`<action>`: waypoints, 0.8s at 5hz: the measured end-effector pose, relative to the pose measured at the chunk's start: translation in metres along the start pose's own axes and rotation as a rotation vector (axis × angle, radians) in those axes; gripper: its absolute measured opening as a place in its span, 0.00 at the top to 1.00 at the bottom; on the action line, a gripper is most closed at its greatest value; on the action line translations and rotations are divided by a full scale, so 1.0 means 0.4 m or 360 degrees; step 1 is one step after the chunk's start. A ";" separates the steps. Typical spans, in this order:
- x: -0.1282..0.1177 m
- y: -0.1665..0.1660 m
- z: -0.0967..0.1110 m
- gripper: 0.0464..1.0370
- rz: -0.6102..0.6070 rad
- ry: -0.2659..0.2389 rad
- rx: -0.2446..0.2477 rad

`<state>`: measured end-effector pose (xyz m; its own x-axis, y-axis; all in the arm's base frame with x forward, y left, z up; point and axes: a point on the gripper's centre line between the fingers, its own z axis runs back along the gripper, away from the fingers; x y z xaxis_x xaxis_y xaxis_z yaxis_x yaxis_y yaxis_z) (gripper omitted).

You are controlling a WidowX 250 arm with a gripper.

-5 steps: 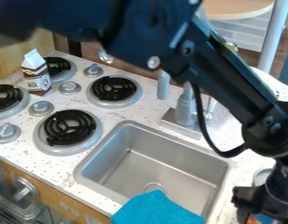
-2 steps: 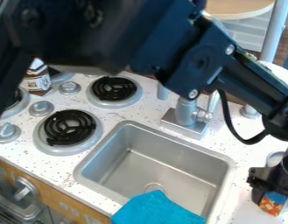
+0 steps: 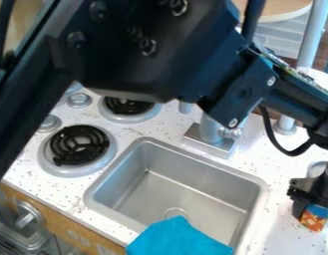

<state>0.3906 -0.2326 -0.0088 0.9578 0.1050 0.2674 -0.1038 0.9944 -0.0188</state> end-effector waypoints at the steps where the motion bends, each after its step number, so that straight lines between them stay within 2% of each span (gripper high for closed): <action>1: 0.012 0.007 0.000 0.04 0.0013 -0.0002 0.0003; 2: -0.003 0.022 -0.004 0.04 0.0005 0.0007 0.0005; 3: -0.071 0.065 0.010 0.04 -0.0001 0.0043 -0.0004; 4: -0.104 0.094 0.109 0.04 0.0022 -0.0053 -0.0114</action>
<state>0.3351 -0.1999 0.0214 0.9468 0.1194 0.2987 -0.0962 0.9912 -0.0912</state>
